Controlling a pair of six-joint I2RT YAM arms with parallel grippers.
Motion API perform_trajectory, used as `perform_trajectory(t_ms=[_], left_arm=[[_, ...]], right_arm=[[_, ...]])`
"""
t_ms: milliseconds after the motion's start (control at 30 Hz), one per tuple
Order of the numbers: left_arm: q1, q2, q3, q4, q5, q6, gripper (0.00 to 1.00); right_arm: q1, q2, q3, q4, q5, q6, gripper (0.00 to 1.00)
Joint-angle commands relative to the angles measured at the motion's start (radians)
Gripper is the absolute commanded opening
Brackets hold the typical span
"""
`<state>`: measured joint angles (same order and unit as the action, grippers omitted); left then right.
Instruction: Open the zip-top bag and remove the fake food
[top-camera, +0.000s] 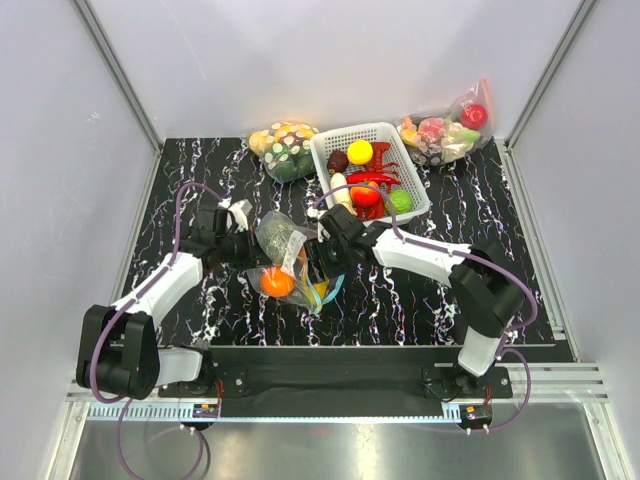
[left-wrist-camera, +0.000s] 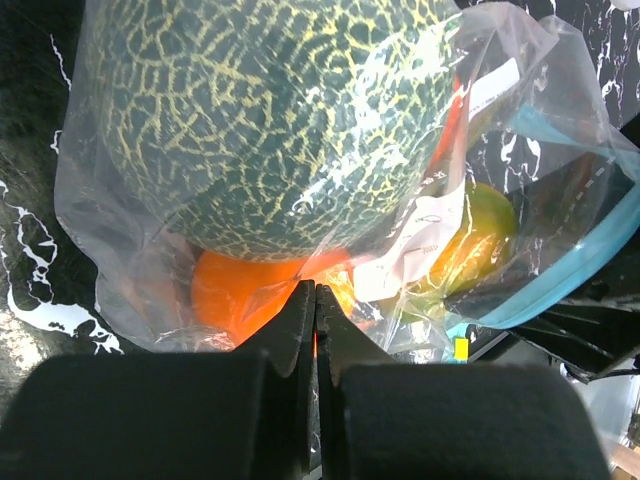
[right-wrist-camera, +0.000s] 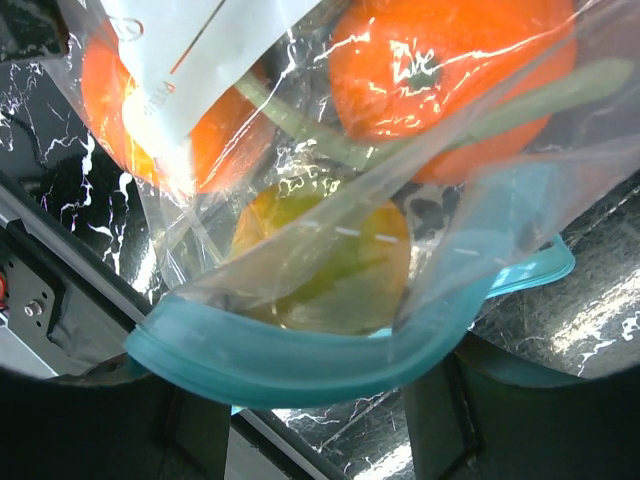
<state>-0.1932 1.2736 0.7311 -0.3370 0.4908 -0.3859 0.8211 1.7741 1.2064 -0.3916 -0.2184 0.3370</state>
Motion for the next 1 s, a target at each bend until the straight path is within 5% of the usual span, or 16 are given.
perform_trajectory(t_ms=[0, 100, 200, 400, 967], left_arm=[[0.000, -0.005, 0.033, 0.067, 0.031, -0.002, 0.00], [-0.005, -0.010, 0.033, 0.093, 0.072, -0.004, 0.10], [-0.023, 0.000, 0.040, 0.095, 0.068, -0.007, 0.39], [-0.112, 0.061, 0.116, 0.010, -0.027, 0.022, 0.55], [-0.244, 0.161, 0.215, -0.125, -0.140, 0.035, 0.61]], right_arm=[[-0.014, 0.027, 0.048, -0.003, 0.021, -0.013, 0.40], [-0.020, 0.036, 0.048, 0.002, 0.011, -0.010, 0.44], [-0.028, 0.036, 0.045, 0.011, 0.008, -0.006, 0.45], [-0.033, 0.022, 0.032, 0.026, 0.004, 0.008, 0.46], [-0.040, 0.028, 0.065, 0.053, -0.015, 0.042, 0.47]])
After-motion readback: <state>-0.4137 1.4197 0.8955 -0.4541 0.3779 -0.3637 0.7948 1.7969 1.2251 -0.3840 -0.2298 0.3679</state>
